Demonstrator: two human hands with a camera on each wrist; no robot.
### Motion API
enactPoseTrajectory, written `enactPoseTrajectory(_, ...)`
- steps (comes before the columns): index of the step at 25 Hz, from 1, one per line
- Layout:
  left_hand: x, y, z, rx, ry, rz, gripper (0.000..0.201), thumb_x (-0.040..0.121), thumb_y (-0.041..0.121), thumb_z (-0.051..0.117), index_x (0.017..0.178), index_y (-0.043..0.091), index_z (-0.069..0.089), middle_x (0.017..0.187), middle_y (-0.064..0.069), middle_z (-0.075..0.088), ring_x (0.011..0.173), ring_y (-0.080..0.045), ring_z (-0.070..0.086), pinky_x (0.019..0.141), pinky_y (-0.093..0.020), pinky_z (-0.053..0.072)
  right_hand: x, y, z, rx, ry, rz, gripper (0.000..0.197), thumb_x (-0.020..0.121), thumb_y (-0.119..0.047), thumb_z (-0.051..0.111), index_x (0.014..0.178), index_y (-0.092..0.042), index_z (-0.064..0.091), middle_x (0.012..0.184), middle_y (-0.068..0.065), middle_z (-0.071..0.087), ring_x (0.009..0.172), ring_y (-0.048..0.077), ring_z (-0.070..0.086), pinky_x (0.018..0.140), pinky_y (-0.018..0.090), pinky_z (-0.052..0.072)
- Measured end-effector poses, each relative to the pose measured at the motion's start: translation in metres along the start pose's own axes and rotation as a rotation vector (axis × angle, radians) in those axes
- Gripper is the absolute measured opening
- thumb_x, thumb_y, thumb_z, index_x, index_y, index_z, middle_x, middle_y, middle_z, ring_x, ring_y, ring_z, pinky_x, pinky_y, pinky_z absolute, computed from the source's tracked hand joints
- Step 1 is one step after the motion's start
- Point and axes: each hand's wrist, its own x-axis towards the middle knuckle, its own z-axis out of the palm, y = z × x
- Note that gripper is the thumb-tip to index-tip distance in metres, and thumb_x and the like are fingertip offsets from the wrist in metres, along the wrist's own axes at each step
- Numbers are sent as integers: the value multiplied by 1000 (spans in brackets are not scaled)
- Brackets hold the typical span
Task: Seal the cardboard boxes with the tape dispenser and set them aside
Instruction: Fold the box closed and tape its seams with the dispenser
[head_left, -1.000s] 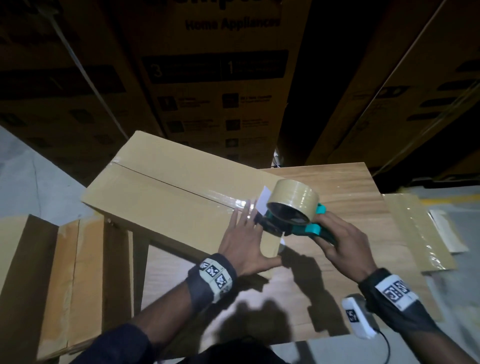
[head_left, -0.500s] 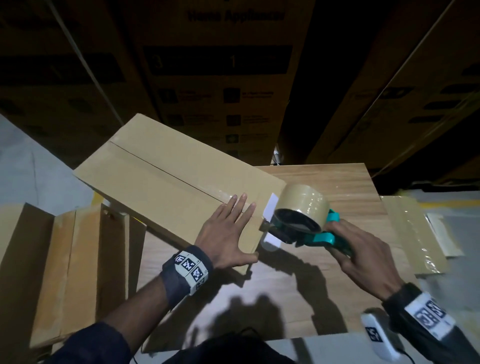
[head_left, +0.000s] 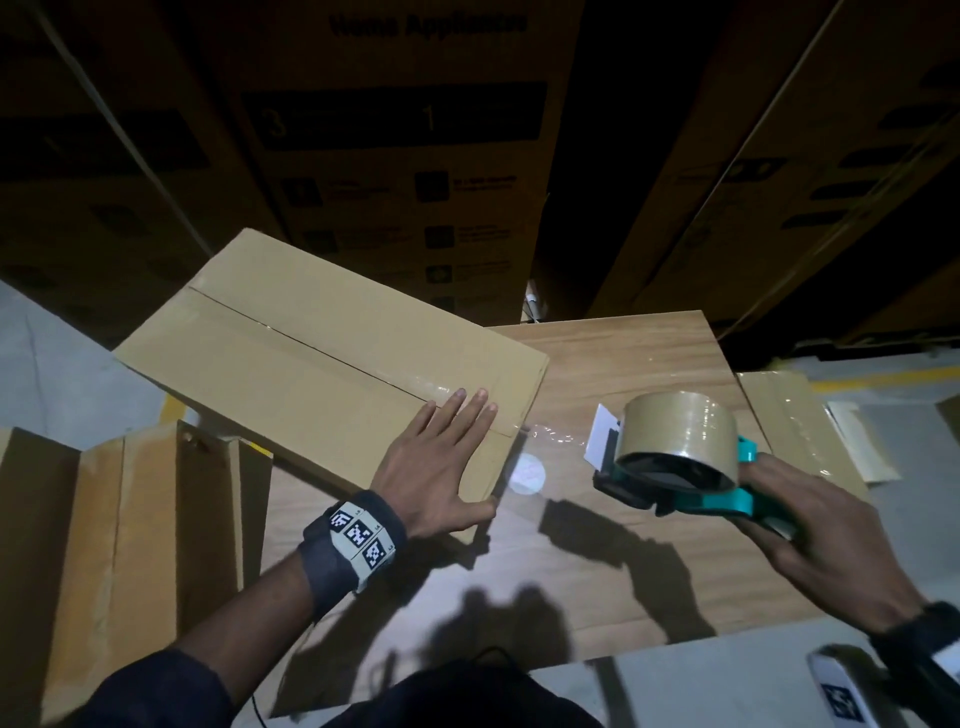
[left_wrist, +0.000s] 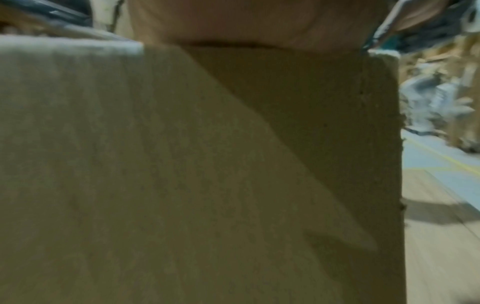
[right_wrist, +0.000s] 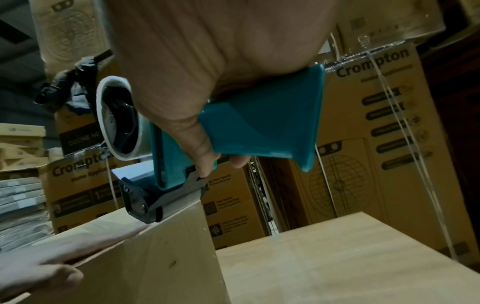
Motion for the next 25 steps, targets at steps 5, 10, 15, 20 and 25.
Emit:
enactPoseTrajectory(5, 3, 3, -3, -50, -27, 176, 93, 93, 65, 30, 163, 21, -11, 170, 1, -17, 157, -14, -17, 128, -39, -6, -7, 18, 35, 13, 2, -15, 70, 67, -3, 91, 119, -35, 56, 108, -4, 71, 69, 26, 66, 53, 41, 55)
enactPoseTrajectory(10, 5, 0, 0, -66, -47, 189, 94, 93, 62, 37, 163, 22, -13, 169, 2, -21, 156, -13, -20, 128, -35, -6, -6, 33, 108, 16, -159, -98, 68, 75, -15, 86, 128, -38, 51, 117, -4, 65, 69, 21, 63, 53, 37, 53)
enactPoseTrajectory(15, 6, -1, 2, -49, -55, 188, 98, 92, 59, 44, 162, 23, -15, 169, 3, -22, 155, -11, -21, 128, -35, -5, 20, 21, 166, 108, -251, -133, 49, 90, -25, 67, 131, -37, 43, 127, -2, 58, 82, 23, 67, 54, 43, 58)
enactPoseTrajectory(20, 6, 0, 2, -48, -64, 182, 102, 90, 57, 47, 162, 23, -16, 168, 4, -23, 155, -11, -22, 127, -34, -7, 37, 18, 196, 146, -254, -152, 45, 91, -27, 58, 134, -30, 43, 124, 5, 61, 78, 25, 66, 52, 42, 57)
enactPoseTrajectory(25, 8, -1, 2, -50, -107, 177, 102, 87, 58, 42, 161, 22, -18, 168, 2, -25, 154, -12, -24, 127, -34, -8, 38, 6, 198, 137, -284, -161, 43, 91, -32, 51, 132, -31, 40, 112, 6, 63, 69, 24, 62, 52, 41, 56)
